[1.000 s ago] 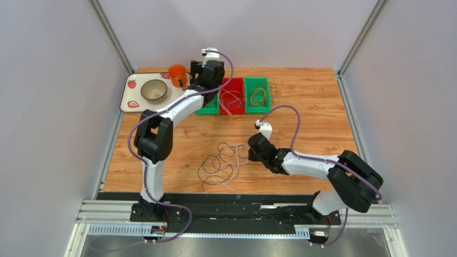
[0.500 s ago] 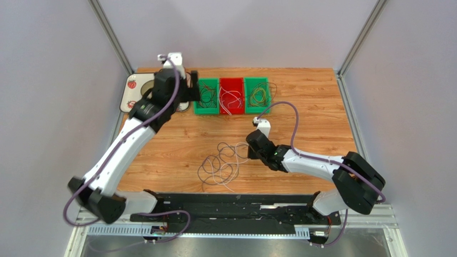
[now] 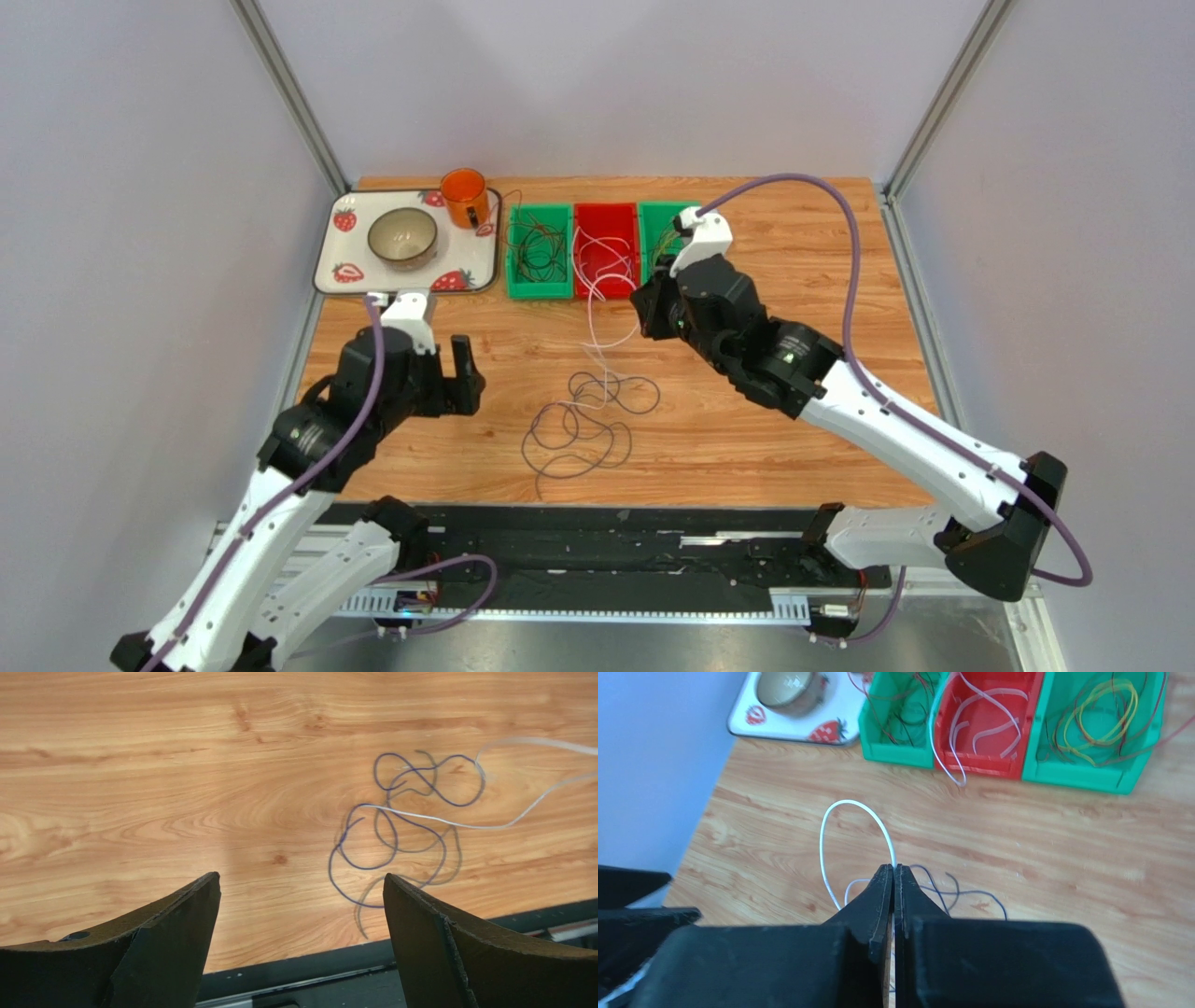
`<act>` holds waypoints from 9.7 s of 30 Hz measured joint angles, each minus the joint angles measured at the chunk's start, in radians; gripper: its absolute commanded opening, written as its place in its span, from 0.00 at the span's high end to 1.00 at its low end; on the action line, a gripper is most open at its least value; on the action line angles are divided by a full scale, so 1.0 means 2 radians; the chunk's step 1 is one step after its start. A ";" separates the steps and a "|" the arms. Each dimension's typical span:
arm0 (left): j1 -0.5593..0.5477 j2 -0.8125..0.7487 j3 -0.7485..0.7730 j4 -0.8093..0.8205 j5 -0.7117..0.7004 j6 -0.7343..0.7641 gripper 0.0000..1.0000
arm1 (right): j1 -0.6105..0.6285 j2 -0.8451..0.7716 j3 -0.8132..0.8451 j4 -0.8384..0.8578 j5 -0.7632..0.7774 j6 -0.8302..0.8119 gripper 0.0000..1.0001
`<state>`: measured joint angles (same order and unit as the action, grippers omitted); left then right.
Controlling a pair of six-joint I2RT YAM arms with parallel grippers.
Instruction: Untangle the cables
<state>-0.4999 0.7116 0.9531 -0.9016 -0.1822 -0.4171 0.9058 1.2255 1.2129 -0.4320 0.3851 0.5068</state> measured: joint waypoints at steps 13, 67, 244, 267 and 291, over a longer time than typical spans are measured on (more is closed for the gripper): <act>0.000 -0.087 -0.023 0.000 0.026 -0.020 0.09 | 0.001 0.019 0.114 0.037 0.026 -0.110 1.00; 0.002 -0.083 -0.023 -0.004 0.012 -0.027 0.12 | -0.158 0.548 0.454 0.099 0.133 -0.169 1.00; 0.002 -0.065 -0.023 -0.007 0.019 -0.029 0.16 | 0.014 0.236 -0.017 -0.075 -0.102 0.010 0.31; 0.002 -0.074 -0.023 -0.007 0.025 -0.028 0.17 | 0.020 0.290 -0.032 -0.101 -0.114 0.147 0.62; -0.150 0.263 -0.150 0.224 -0.060 -0.127 0.50 | 0.020 0.149 -0.070 -0.139 -0.058 0.139 1.00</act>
<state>-0.7990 1.2377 0.6540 -0.4541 -0.3012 -0.6720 0.9463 1.5230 1.0733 -0.7109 0.2695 0.7841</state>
